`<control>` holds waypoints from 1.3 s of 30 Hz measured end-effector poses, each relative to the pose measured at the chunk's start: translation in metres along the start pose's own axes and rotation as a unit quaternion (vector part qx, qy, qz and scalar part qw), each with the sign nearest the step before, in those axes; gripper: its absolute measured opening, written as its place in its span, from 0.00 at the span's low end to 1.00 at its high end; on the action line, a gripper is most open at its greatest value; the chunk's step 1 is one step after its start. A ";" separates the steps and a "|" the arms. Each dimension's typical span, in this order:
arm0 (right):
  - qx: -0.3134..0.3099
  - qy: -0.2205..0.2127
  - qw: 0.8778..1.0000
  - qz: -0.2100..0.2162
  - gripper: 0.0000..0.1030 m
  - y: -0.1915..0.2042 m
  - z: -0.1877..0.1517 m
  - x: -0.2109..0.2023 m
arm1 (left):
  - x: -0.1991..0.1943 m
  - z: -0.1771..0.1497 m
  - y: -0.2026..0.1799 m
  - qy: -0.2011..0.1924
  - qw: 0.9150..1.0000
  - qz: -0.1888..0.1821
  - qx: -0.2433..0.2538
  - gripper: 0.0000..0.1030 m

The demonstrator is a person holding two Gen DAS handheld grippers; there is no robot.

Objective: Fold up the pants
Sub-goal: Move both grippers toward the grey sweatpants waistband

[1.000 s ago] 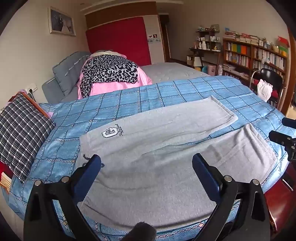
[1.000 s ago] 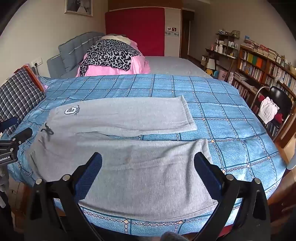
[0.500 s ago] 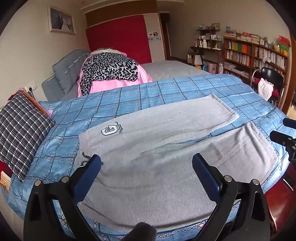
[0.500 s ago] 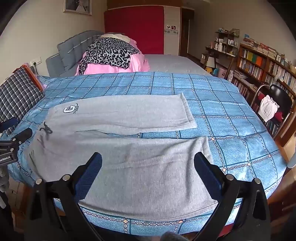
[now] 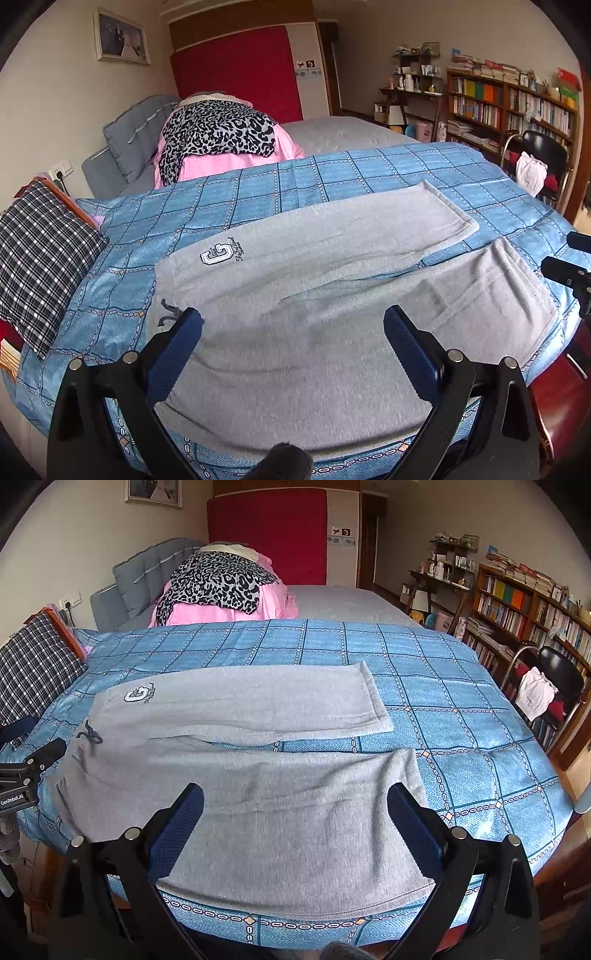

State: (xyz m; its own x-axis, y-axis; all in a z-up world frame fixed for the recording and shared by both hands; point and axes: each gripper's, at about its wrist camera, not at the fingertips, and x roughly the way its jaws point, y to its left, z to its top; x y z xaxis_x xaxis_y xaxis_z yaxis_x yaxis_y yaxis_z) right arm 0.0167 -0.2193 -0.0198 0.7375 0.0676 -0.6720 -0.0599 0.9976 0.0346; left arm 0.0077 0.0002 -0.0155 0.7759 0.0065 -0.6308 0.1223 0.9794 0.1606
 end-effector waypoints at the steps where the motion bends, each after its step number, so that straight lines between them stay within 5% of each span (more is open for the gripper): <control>1: 0.000 0.001 1.000 0.000 0.98 0.000 -0.001 0.001 | 0.001 0.000 0.000 0.000 1.000 0.000 0.000 0.95; 39: 0.017 0.061 0.998 -0.006 0.98 -0.019 -0.002 0.063 | 0.067 -0.007 0.005 0.068 0.998 0.006 -0.009 0.95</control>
State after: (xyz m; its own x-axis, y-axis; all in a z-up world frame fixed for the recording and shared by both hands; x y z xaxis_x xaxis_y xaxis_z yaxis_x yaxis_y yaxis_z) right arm 0.0633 -0.2336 -0.0642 0.6498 0.0557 -0.7580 -0.0266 0.9984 0.0505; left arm 0.0560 0.0065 -0.0624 0.6860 0.0443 -0.7262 0.1014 0.9826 0.1557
